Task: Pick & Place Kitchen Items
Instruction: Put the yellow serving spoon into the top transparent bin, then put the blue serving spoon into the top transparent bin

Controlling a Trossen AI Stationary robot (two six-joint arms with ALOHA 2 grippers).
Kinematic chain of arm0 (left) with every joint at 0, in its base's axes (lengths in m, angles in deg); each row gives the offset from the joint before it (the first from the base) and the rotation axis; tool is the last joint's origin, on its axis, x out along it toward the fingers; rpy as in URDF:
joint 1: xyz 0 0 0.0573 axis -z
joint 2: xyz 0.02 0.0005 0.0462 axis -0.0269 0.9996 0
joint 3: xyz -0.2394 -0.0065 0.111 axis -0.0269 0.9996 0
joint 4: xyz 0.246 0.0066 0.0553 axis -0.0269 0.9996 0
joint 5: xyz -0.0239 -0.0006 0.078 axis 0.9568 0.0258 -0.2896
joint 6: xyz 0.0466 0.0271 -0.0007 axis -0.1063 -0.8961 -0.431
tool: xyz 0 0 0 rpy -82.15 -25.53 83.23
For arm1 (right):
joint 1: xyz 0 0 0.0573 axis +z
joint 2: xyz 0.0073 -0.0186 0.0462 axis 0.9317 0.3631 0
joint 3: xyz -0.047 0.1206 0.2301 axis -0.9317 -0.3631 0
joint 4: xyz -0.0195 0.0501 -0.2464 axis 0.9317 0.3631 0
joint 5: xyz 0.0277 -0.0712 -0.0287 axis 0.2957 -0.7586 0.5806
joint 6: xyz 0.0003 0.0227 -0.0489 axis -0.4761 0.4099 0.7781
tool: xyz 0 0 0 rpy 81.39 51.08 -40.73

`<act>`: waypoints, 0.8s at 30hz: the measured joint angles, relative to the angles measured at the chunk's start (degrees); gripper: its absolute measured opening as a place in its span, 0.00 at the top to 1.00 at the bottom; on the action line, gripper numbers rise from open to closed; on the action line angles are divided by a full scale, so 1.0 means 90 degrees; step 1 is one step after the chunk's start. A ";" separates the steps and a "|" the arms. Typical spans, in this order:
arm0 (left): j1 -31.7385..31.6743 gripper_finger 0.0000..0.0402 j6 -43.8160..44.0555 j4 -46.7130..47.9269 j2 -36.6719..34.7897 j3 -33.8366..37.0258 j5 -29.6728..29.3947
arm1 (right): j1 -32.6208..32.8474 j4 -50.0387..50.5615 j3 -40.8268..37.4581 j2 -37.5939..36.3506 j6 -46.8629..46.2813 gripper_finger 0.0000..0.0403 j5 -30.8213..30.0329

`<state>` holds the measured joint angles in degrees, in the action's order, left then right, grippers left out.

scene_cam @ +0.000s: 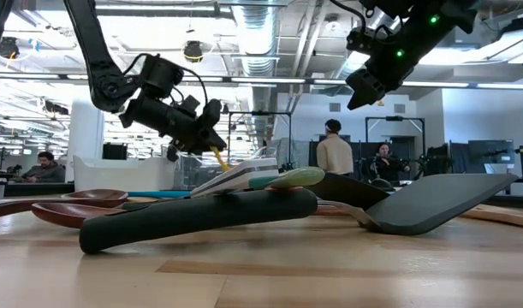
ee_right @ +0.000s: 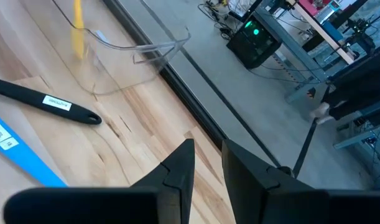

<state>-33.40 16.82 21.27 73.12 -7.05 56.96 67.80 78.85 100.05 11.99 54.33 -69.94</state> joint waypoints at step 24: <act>-0.0021 0.53 -0.1244 -0.0218 -0.0793 -0.0005 -0.1252 | 0.0000 0.0002 0.0000 0.0000 0.0002 0.81 0.0024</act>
<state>-33.59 5.62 19.31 65.99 -7.10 45.69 67.80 78.87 100.05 11.99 54.35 -69.72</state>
